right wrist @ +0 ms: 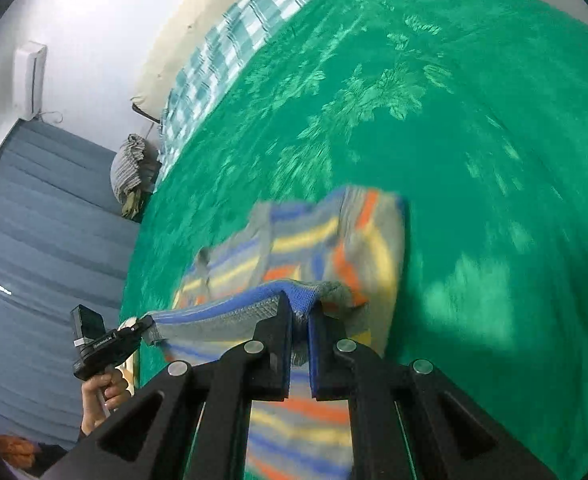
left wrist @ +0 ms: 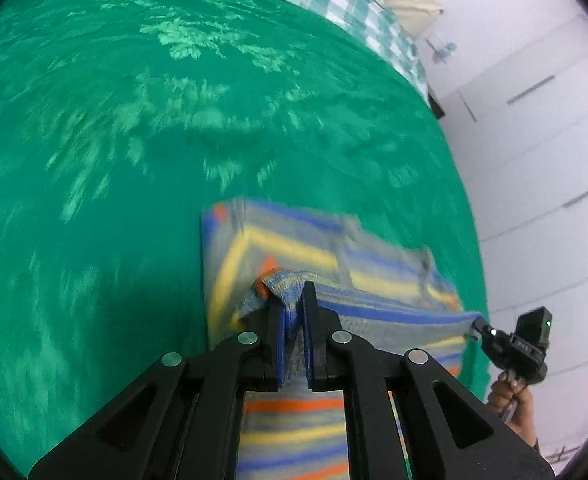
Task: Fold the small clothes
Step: 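Lift the hem with both tools, fold it toward the collar, release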
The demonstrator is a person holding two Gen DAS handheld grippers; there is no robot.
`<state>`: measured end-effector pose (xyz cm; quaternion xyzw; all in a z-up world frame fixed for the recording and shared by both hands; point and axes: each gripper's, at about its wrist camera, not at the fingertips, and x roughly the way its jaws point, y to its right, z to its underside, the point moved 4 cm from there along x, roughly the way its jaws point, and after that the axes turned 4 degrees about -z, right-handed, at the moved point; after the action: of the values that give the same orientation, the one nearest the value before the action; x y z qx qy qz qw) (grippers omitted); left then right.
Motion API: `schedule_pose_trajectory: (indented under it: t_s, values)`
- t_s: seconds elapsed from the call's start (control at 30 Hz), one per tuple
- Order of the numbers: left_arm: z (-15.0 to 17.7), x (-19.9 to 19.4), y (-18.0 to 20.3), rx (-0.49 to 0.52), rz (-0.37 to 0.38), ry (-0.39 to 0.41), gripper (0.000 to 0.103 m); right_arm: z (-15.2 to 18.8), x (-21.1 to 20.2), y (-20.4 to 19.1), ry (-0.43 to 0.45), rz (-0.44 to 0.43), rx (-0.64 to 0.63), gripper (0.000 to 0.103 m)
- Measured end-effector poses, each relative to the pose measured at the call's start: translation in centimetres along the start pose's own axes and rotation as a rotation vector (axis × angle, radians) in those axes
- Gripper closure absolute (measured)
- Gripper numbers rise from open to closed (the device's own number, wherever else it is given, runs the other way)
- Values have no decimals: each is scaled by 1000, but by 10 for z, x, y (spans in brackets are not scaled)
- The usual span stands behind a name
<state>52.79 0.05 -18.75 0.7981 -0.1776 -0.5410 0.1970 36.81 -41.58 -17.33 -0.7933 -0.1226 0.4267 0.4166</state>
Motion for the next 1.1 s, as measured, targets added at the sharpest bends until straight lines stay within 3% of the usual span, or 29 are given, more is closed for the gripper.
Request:
schedule_pose_trajectory:
  t_s: [0.03, 0.07, 0.1, 0.13, 0.17, 0.2, 0.27, 0.33, 0.47, 0.63, 0.67, 0.73, 0.77, 0.8, 0.83, 0.87, 1.1]
  values:
    - [-12, 6, -2, -20, 1, 31, 91, -13, 7, 4, 38, -44, 10, 96]
    - [-22, 13, -5, -46, -11, 60, 67, -22, 10, 7, 71, -71, 17, 94]
    - [-28, 14, -12, -83, -42, 82, 30, -30, 16, 12, 109, -61, 32, 83]
    - [-32, 12, -19, -122, -62, 108, 19, -37, 18, 20, 151, -24, 61, 62]
    - [-36, 9, -25, -151, -53, 140, 17, -40, 17, 23, 169, -12, 81, 53]
    - [-37, 3, -30, -169, -27, 160, 17, -41, 16, 24, 188, -7, 88, 50]
    - [-31, -10, -40, -181, -6, 177, 17, -42, 7, 17, 226, 16, 29, 50]
    - [-15, -24, -46, -138, -17, 175, 17, -34, 1, 0, 196, 59, -81, 50]
    - [50, -42, -46, -7, -49, 75, 17, 10, -10, -16, 57, 97, -214, 50]
    - [137, -48, -41, 82, -110, -61, 17, 103, -33, -3, -68, 168, -231, 37]
    - [151, -43, -38, 94, -131, -80, 19, 116, -37, 2, -79, 159, -205, 37]
    - [164, -34, -30, 123, -193, -72, 40, 131, -29, 11, -121, 126, -141, 37]
    - [166, -31, -26, 131, -218, -66, 78, 136, -22, 13, -125, 123, -120, 38]
    - [167, -29, -24, 130, -211, -72, 94, 137, -18, 13, -124, 120, -111, 54]
    - [165, -28, -23, 127, -218, -69, 95, 138, -12, 15, -132, 137, -100, 86]
    - [167, -33, -24, 131, -224, -62, 96, 138, -10, 18, -140, 169, -94, 93]
    - [187, -72, -33, 164, -166, -122, 99, 148, -40, 9, -180, 190, -120, 95]
